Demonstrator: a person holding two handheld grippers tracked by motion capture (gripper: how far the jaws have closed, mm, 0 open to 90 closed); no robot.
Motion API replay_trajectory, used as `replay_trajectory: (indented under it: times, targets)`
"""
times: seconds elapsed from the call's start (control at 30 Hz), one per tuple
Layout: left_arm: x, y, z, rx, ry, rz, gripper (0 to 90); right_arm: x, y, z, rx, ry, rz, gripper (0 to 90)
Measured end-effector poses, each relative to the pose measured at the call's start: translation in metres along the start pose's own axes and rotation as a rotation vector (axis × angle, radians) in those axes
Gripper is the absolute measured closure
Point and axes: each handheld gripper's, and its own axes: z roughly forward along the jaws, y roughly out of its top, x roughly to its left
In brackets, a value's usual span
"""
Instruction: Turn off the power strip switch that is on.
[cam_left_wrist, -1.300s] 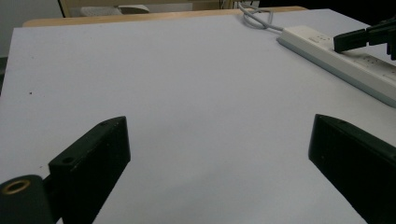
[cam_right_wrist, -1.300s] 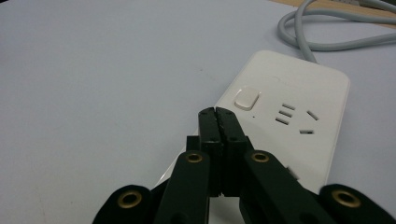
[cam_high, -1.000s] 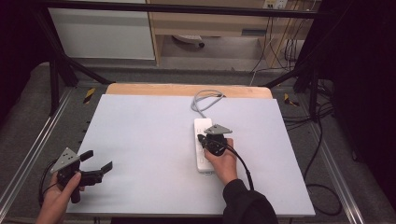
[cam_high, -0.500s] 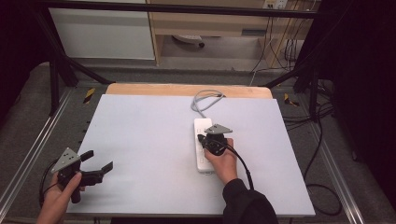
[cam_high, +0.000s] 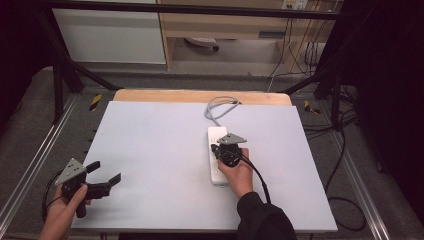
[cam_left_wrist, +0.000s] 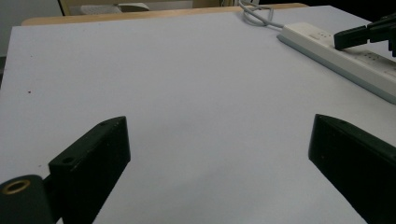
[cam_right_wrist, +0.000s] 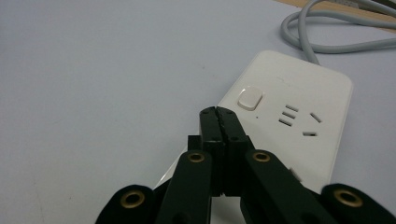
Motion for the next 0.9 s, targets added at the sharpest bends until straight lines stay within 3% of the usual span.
replay_trajectory:
  times: [0.4,0.9]
  targets:
    - [-0.0004,0.0001,-0.0002,-0.001,0.0,-0.001,5.5,0.0016,-0.001,0.0004,-0.001,-0.011,-0.018,90.0]
    - [0.0,0.0,-0.0004,-0.003,0.0,-0.002,5.5,0.0009,-0.0013,0.0003,-0.006,-0.006,-0.002,90.0]
